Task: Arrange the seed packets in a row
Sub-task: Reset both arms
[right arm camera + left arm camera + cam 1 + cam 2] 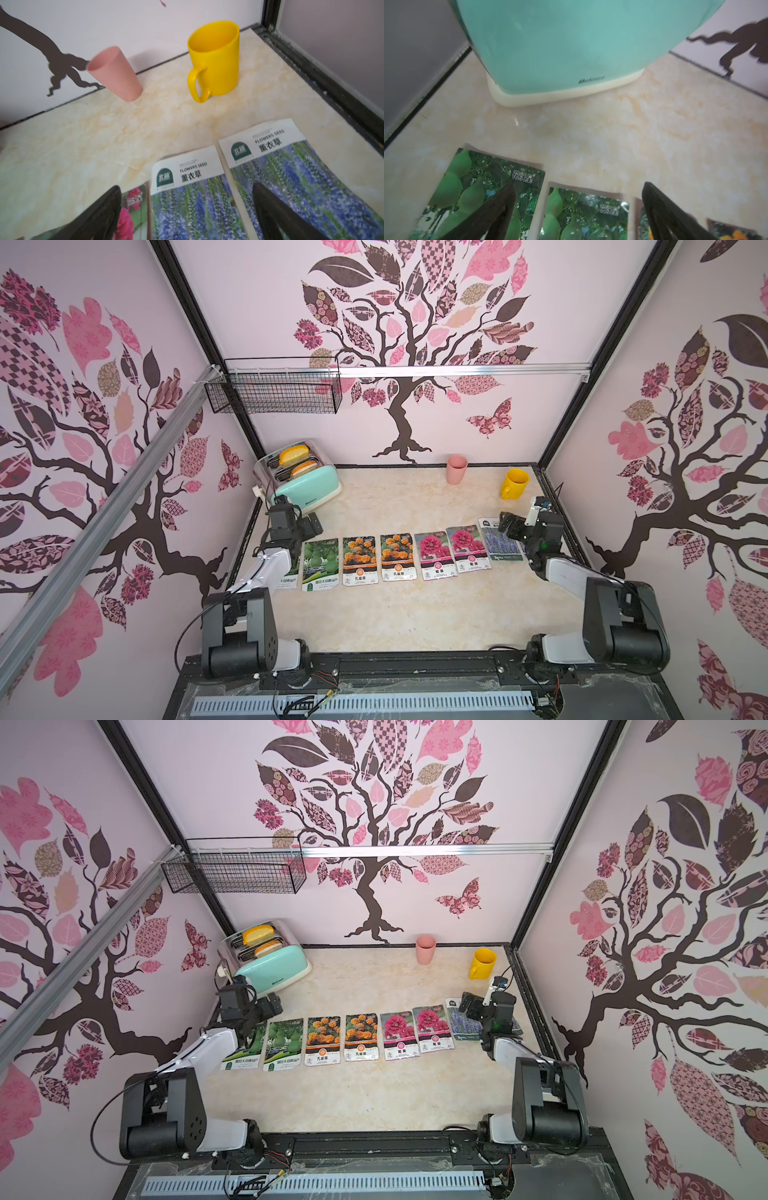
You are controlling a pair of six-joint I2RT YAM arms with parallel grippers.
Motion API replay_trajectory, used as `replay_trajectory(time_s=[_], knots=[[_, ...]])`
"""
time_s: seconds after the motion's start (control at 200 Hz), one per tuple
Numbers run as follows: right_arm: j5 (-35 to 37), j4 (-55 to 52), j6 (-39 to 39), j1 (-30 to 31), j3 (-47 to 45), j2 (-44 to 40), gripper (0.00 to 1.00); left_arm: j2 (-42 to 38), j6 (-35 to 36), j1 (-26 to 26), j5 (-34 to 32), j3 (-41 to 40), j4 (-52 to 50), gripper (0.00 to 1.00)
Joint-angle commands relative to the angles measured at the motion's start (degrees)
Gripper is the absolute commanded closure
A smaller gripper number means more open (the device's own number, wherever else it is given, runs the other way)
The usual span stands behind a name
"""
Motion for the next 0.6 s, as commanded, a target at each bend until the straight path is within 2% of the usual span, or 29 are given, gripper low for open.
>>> replay_trajectory(time_s=[0.0, 0.05, 0.15, 0.215, 0.255, 0.29, 0.38, 0.425, 0.45, 0.485, 0.55, 0.595], knots=[[4.4, 12.2, -0.8, 0.2, -3.8, 3.1, 0.00, 1.7, 8.7, -0.2, -3.0, -3.1, 13.4, 0.03], [4.8, 18.1, -0.8, 0.1, -5.7, 4.8, 0.00, 3.2, 9.5, -0.1, -2.6, -4.9, 18.4, 0.03], [4.3, 15.8, -1.7, 0.4, -5.1, 4.1, 0.00, 7.0, 8.1, 0.0, -1.0, -8.0, 29.1, 0.03], [5.0, 18.5, -2.7, 1.2, -7.0, 3.2, 0.00, 9.3, 9.8, -1.1, -0.6, -6.6, 29.7, 0.03], [5.3, 22.9, -4.6, 2.7, -9.7, 2.2, 0.00, 9.3, 10.8, -1.7, -0.2, -5.3, 26.4, 0.03], [8.3, 27.6, -6.4, 5.3, -12.2, 1.9, 0.01, 8.8, 10.7, -1.6, 0.2, -6.5, 27.8, 0.03], [8.9, 43.4, -8.6, 6.9, -16.0, 9.0, 0.00, 6.9, 12.2, -3.3, -1.4, -13.5, 38.7, 0.03], [8.8, 36.3, -8.6, 7.0, -14.8, 6.9, 0.00, 6.9, 11.8, -3.5, -2.4, -16.1, 42.5, 0.03], [9.1, 31.2, -8.9, 7.3, -13.1, 5.6, 0.00, 8.1, 12.1, -3.4, -1.5, -18.5, 48.8, 0.03], [10.5, 33.1, -9.6, 8.3, -13.1, 6.3, 0.00, 10.6, 12.9, -4.3, -2.2, -20.6, 57.5, 0.03], [11.5, 36.2, -10.5, 9.0, -13.9, 7.4, 0.00, 7.6, 12.7, -4.2, -2.2, -17.9, 46.5, 0.03], [11.4, 34.3, -10.3, 9.0, -13.3, 6.8, 0.00, 9.6, 12.1, -3.4, -1.5, -18.6, 51.6, 0.03]])
